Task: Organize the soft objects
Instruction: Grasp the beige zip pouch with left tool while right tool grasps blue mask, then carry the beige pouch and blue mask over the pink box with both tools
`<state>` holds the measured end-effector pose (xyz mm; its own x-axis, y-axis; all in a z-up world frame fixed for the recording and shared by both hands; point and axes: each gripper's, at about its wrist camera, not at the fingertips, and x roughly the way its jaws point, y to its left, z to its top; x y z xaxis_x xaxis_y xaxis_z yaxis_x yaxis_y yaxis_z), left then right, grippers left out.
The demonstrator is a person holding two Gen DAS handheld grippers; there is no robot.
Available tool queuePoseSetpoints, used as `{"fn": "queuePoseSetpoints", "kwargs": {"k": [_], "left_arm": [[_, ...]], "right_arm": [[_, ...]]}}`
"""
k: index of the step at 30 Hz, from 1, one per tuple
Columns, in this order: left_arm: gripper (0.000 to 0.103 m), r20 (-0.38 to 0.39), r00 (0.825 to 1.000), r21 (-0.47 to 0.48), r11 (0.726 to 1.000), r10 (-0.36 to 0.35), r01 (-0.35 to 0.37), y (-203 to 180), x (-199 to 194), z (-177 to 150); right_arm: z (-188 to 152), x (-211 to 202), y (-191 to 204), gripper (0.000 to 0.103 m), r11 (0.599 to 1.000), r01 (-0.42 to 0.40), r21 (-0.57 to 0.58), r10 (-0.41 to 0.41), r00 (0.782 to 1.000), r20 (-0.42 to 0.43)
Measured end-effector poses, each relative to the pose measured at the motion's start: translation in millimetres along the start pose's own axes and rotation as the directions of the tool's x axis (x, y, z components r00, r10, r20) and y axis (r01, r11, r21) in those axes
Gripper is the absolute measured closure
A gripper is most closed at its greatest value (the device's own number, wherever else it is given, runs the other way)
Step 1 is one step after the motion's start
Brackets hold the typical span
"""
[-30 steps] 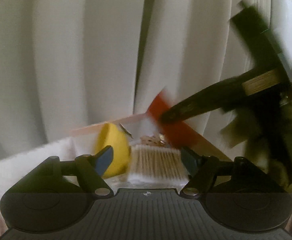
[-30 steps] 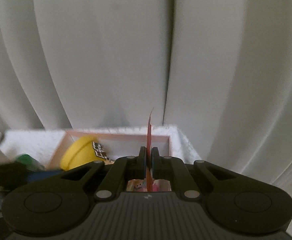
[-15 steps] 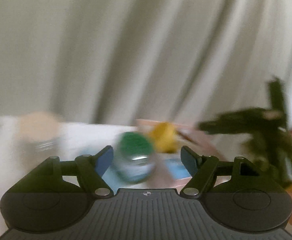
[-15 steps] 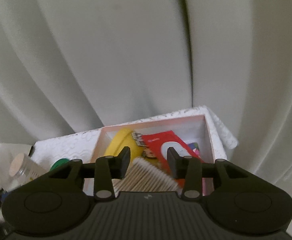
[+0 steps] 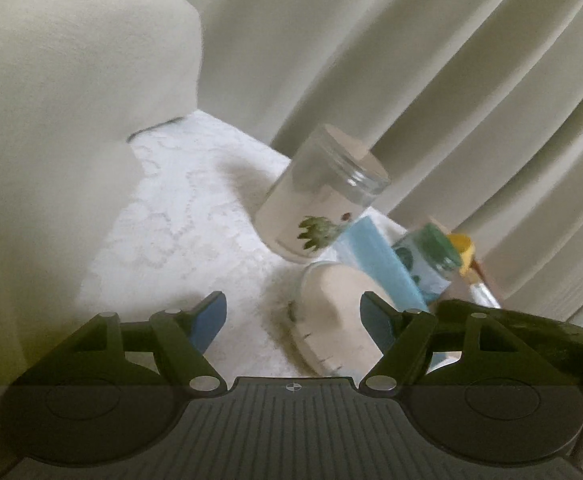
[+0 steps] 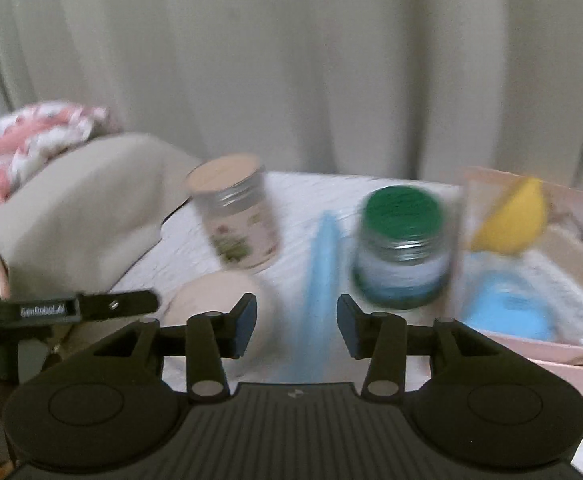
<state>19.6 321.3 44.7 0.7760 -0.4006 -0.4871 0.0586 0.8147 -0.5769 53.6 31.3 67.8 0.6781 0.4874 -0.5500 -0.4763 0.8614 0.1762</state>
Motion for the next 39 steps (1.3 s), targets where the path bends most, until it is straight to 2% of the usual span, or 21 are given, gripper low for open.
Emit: {"fn": "queuePoseSetpoints", "kwargs": {"k": [1,4,5,8,12,18,20,21,24,27,30,32,39], "left_arm": [[0.024,-0.013,1.000,-0.008,1.000,-0.022,0.022,0.9,1.1,-0.4],[0.025,-0.061,0.997,-0.031,0.998,-0.054,0.052,1.6,7.3,-2.4],[0.025,-0.043,0.997,-0.022,0.998,-0.056,0.056,0.8,3.7,-2.1],[0.025,-0.060,0.996,-0.010,0.998,-0.069,0.069,-5.5,11.9,-1.4],[0.026,-0.103,0.984,-0.018,0.990,-0.144,0.143,-13.9,25.1,-2.6],[0.028,-0.127,0.971,-0.051,0.979,-0.201,0.196,-25.9,32.3,-5.1],[0.039,-0.128,0.973,-0.050,0.981,-0.193,0.188,-30.4,37.0,-6.5],[0.052,-0.125,0.976,-0.047,0.983,-0.181,0.176,-32.1,39.8,-7.3],[0.053,-0.114,0.975,-0.074,0.981,-0.189,0.181,-30.2,43.4,-8.0],[0.054,-0.075,0.985,-0.043,0.987,-0.158,0.155,-29.3,34.1,-8.9],[0.055,-0.030,0.992,-0.009,0.992,-0.123,0.123,-25.4,17.5,-10.9],[0.056,-0.017,0.994,0.010,0.994,-0.110,0.110,-23.4,9.5,-13.2],[0.056,-0.001,0.993,0.015,0.993,-0.118,0.118,-19.4,3.6,-19.3]], "right_arm": [[0.1,5.5,7.4,0.078,1.000,0.013,-0.026,-0.013,1.000,-0.004],[1.3,17.3,17.4,0.078,0.998,0.040,-0.052,-0.040,0.999,-0.011],[1.1,18.8,17.5,0.078,0.998,0.042,-0.052,-0.043,0.999,-0.021],[-4.9,23.1,13.7,0.078,0.998,0.048,-0.042,-0.050,0.997,-0.051],[-8.6,18.0,6.7,0.078,0.999,0.031,-0.023,-0.032,0.999,-0.044],[-15.5,13.4,1.2,0.078,0.999,0.033,-0.017,-0.033,0.999,-0.025],[-17.6,12.8,-2.4,0.078,1.000,0.030,-0.010,-0.030,0.999,-0.020],[-18.3,12.3,-4.5,0.078,1.000,0.028,-0.003,-0.028,0.999,-0.020],[-19.3,10.8,-7.3,0.078,0.999,0.036,-0.003,-0.036,0.999,-0.028],[-21.3,1.5,-9.5,0.077,1.000,0.021,-0.006,-0.021,1.000,-0.022],[-20.8,-11.6,-12.0,0.063,0.999,0.051,-0.007,-0.051,0.998,0.020],[-18.3,-15.4,-16.0,0.062,0.997,0.079,-0.001,-0.079,0.996,0.034],[-1.7,13.4,-22.5,0.062,0.988,0.154,-0.002,-0.154,0.988,-0.033]]}}
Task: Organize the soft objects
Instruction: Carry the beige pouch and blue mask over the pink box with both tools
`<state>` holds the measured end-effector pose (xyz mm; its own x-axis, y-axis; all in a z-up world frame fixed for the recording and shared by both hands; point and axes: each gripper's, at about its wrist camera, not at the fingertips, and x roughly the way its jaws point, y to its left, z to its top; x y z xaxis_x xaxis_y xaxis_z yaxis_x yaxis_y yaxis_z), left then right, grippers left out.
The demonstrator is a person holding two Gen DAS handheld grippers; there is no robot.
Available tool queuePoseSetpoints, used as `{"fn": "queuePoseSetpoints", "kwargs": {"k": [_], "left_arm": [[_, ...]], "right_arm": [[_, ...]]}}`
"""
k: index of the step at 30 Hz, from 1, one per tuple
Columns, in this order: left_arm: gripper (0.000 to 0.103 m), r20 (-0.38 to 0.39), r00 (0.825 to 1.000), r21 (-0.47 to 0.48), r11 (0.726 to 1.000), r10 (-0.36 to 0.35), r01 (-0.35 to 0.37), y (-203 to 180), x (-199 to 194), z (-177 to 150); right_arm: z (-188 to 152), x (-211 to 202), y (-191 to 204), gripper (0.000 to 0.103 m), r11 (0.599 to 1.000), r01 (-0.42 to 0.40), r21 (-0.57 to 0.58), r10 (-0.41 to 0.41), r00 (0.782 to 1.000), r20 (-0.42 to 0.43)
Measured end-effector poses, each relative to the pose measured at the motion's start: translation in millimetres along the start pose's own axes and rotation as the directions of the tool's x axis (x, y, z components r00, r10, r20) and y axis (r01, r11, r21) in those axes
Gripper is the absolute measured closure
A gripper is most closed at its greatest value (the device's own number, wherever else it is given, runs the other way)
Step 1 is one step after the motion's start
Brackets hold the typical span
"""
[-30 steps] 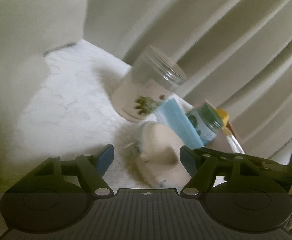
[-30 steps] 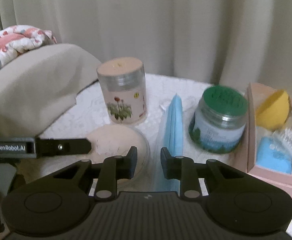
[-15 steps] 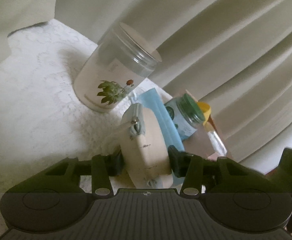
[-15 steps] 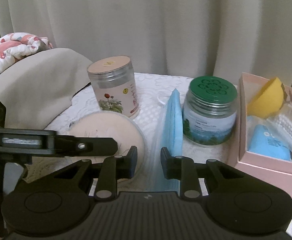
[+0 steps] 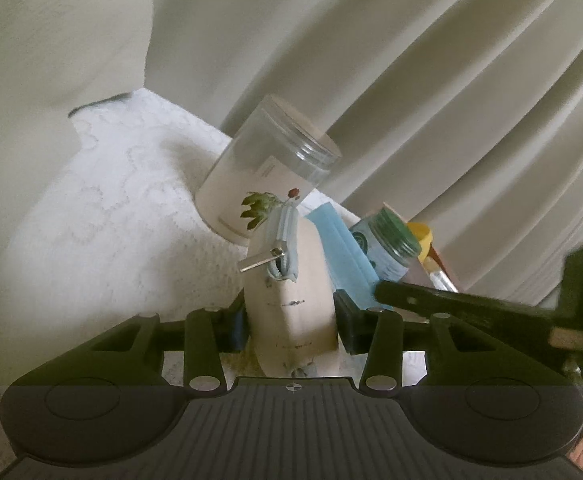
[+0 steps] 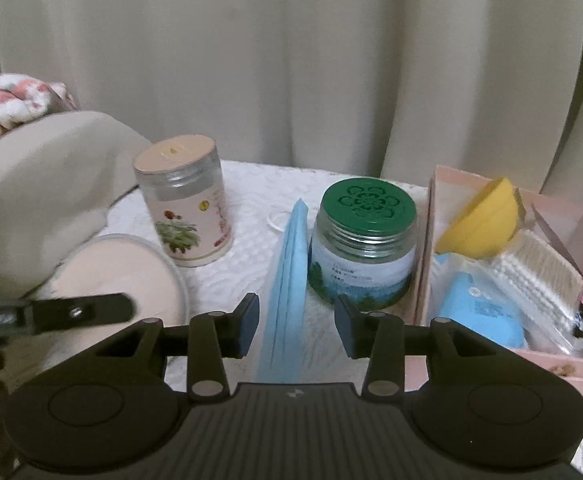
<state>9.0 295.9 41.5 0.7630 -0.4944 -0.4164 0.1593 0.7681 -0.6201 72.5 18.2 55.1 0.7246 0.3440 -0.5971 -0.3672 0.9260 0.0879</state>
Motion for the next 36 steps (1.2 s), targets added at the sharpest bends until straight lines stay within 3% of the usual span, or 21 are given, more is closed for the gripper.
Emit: {"fn": "queuePoseSetpoints", "kwargs": {"k": [4,5,6,7,11,17,22,26,30,36], "left_arm": [[0.057,0.002,1.000,0.057,0.998,0.030,-0.030,-10.3,-1.7,1.3],[0.057,0.002,0.999,0.073,0.997,0.040,-0.040,-13.4,-2.9,3.0],[0.057,0.003,0.999,0.090,0.995,0.046,-0.046,-16.2,-4.4,4.8],[0.057,0.005,0.999,0.107,0.993,0.049,-0.049,-19.7,-7.0,7.9],[0.057,0.054,0.998,0.153,0.987,0.034,-0.042,-39.9,-20.6,35.5],[0.057,0.144,0.987,0.248,0.964,0.064,-0.098,-76.6,-25.6,90.7],[0.057,0.169,0.984,0.299,0.949,0.049,-0.099,-116.1,-6.2,126.0],[0.057,0.133,0.991,0.374,0.925,0.012,-0.061,-158.0,24.9,130.7],[0.057,0.040,0.998,0.405,0.914,-0.044,0.024,-200.3,67.3,123.9],[0.057,-0.074,0.993,0.414,0.903,-0.097,0.119,-244.5,123.9,100.4]], "right_arm": [[7.4,27.1,9.2,0.066,1.000,0.013,-0.011,-0.014,0.998,-0.066],[8.3,31.7,12.4,0.073,1.000,0.015,-0.019,-0.016,0.996,-0.084],[9.3,35.7,16.0,0.093,0.999,0.006,-0.036,-0.009,0.994,-0.106],[10.2,36.7,19.4,0.099,0.999,-0.007,-0.049,0.001,0.993,-0.121],[27.0,21.7,23.9,0.099,0.996,-0.053,-0.065,0.048,0.996,-0.075],[71.2,-25.9,3.2,0.099,0.993,-0.120,-0.016,0.120,0.989,0.083],[93.8,-61.8,-31.9,0.099,0.995,-0.102,-0.007,0.101,0.975,0.197],[94.4,-88.4,-68.3,0.099,0.998,-0.059,0.020,0.052,0.960,0.275],[85.3,-111.4,-109.7,0.099,0.996,-0.039,0.084,0.009,0.943,0.333],[56.4,-129.0,-170.4,0.099,0.983,-0.016,0.184,-0.050,0.936,0.348]]}}
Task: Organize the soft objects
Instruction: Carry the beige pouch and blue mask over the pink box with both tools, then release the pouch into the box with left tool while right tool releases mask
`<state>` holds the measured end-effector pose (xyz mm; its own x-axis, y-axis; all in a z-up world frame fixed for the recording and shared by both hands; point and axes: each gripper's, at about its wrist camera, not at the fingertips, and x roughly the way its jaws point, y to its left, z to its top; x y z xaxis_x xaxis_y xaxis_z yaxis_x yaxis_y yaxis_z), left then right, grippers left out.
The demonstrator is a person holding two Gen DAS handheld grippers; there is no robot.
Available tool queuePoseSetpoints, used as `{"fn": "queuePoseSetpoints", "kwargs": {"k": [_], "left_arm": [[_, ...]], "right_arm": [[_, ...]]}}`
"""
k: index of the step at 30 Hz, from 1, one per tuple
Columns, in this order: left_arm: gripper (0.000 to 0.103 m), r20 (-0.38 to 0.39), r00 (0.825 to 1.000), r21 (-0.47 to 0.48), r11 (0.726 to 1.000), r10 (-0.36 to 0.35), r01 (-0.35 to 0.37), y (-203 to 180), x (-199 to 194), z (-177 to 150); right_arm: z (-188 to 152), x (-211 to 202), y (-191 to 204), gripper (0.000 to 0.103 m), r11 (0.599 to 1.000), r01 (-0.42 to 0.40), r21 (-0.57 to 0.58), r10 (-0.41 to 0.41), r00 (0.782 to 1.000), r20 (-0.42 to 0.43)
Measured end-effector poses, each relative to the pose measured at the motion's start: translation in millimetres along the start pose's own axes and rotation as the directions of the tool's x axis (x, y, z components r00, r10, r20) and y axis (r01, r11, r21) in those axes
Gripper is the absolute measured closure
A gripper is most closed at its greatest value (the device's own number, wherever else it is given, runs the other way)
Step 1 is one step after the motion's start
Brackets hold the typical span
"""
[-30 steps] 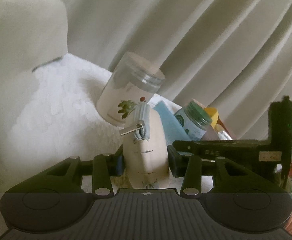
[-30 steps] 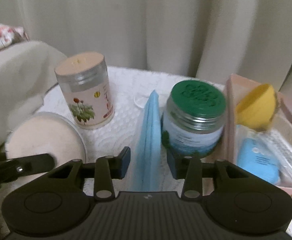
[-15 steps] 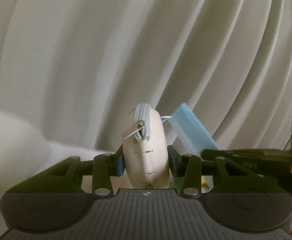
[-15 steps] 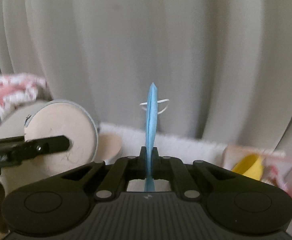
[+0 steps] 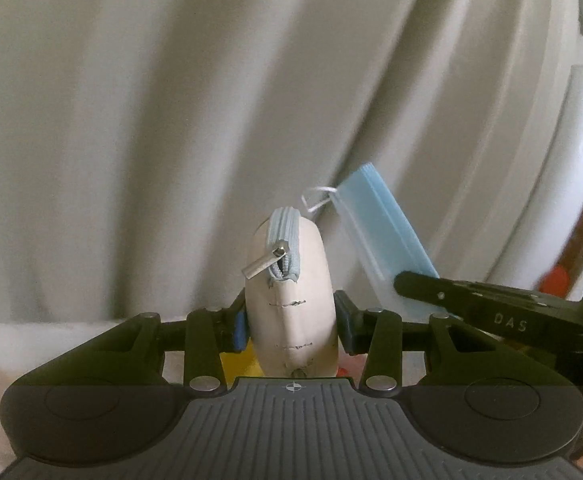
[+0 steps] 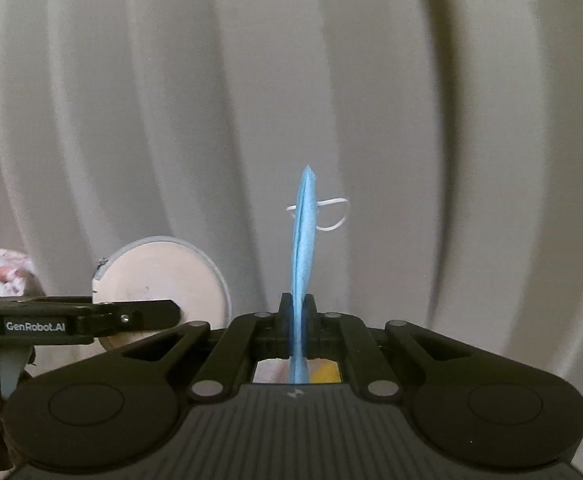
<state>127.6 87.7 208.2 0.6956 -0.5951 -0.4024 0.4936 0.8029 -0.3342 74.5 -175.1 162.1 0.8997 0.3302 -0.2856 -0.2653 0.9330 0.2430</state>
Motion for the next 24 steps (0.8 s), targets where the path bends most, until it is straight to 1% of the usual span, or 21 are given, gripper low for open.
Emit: {"fn": "queuePoseSetpoints", "kwargs": {"k": [3,6,10,14,17,19,20,22,24], "left_arm": [[0.057,-0.050,0.998,0.015,0.999,-0.029,0.030,-16.6,27.0,-5.6],[0.057,-0.081,0.996,0.025,0.999,-0.043,0.045,-26.0,47.2,-10.1],[0.057,-0.099,0.994,-0.001,0.999,-0.054,0.055,-23.2,61.3,-15.8],[0.057,-0.143,0.987,-0.034,0.997,-0.076,0.071,-8.4,83.2,-20.4],[0.056,-0.179,0.979,-0.060,0.995,-0.095,0.085,0.7,99.9,-33.0],[0.056,-0.207,0.976,-0.071,0.996,-0.065,0.052,10.0,108.3,-41.2],[0.056,-0.210,0.976,-0.078,0.996,-0.055,0.039,14.2,109.9,-42.4],[0.055,-0.193,0.979,-0.100,0.994,-0.064,0.045,23.9,106.7,-44.3],[0.055,-0.184,0.982,-0.085,0.996,-0.038,0.023,29.0,101.6,-41.9]], "right_arm": [[-10.2,-5.6,-25.3,0.099,0.999,0.029,0.040,-0.029,1.000,0.000],[-19.1,-9.0,-48.9,0.099,0.994,0.045,0.095,-0.045,0.999,0.001],[-26.8,-7.9,-73.0,0.099,0.985,0.025,0.173,-0.022,1.000,-0.017],[-34.6,6.4,-79.0,0.099,0.983,0.012,0.181,-0.003,0.999,-0.051],[-41.6,32.2,-78.9,0.099,0.982,0.008,0.191,0.012,0.994,-0.107],[-50.6,51.1,-80.9,0.099,0.975,0.009,0.220,0.027,0.987,-0.160],[-56.8,58.7,-87.0,0.099,0.971,0.007,0.239,0.040,0.980,-0.194],[-68.2,80.6,-87.3,0.099,0.971,0.003,0.240,0.064,0.960,-0.271],[-79.1,96.8,-82.6,0.099,0.978,0.021,0.209,0.049,0.944,-0.326]]}}
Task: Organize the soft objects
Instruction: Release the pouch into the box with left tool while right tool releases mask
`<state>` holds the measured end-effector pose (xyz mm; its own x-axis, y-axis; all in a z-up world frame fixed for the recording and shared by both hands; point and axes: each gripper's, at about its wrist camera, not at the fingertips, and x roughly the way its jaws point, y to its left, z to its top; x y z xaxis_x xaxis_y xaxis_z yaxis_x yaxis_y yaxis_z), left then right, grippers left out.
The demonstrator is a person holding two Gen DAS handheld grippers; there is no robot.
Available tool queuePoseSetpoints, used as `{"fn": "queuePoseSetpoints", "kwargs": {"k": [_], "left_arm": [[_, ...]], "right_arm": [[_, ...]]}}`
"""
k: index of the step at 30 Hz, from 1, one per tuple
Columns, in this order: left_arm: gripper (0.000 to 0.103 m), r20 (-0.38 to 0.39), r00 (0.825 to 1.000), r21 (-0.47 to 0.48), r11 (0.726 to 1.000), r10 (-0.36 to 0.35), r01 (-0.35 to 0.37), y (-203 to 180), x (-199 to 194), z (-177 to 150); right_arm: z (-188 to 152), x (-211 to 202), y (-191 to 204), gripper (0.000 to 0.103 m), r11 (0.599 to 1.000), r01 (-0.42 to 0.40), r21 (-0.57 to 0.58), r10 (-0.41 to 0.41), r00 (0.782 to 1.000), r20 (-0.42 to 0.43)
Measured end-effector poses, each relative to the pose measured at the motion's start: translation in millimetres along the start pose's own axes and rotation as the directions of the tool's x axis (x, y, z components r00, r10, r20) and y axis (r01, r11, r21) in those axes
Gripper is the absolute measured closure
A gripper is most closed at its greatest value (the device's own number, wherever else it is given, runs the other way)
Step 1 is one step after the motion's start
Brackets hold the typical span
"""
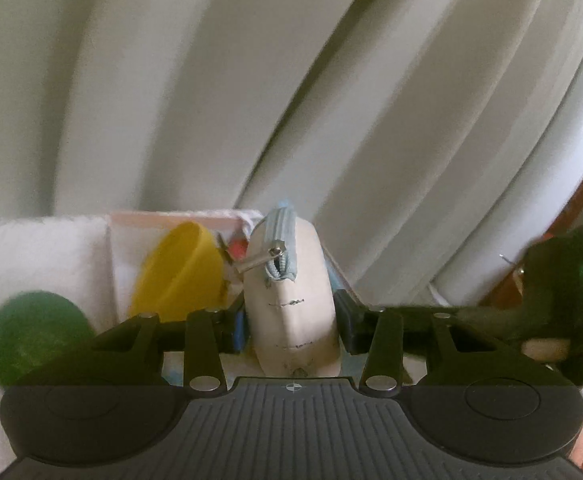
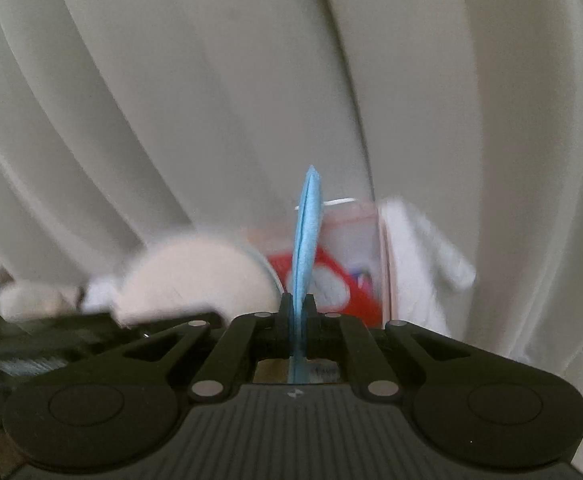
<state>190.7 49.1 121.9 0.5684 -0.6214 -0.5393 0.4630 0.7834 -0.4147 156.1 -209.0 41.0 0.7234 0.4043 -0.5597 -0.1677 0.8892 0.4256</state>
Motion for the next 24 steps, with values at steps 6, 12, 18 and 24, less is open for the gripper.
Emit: {"fn": "queuePoseSetpoints", "kwargs": {"k": [6,12,18,24], "left_arm": [[0.056,0.100,0.995,0.009,1.000,-0.017,0.016,-10.4,-14.9,8.4],[0.059,0.058,0.998,0.040,0.998,0.039,-0.041,-16.2,1.6,13.3],[0.060,0.027,0.994,0.043,0.994,0.101,-0.102,-10.0,2.1,2.1],[0.064,0.035,0.993,0.057,0.992,0.111,-0.113,-12.4,-7.6,2.4]], "right_arm": [[-4.4,20.8,8.3,0.096,1.000,0.025,-0.007,-0.025,1.000,-0.011],[-3.3,-2.1,5.8,0.088,0.999,0.033,-0.005,-0.033,0.999,0.036],[-1.1,-4.1,20.6,0.095,0.998,0.065,-0.024,-0.065,0.998,0.014],[20.0,15.3,16.7,0.097,0.999,-0.024,0.044,0.026,0.999,-0.045]]}}
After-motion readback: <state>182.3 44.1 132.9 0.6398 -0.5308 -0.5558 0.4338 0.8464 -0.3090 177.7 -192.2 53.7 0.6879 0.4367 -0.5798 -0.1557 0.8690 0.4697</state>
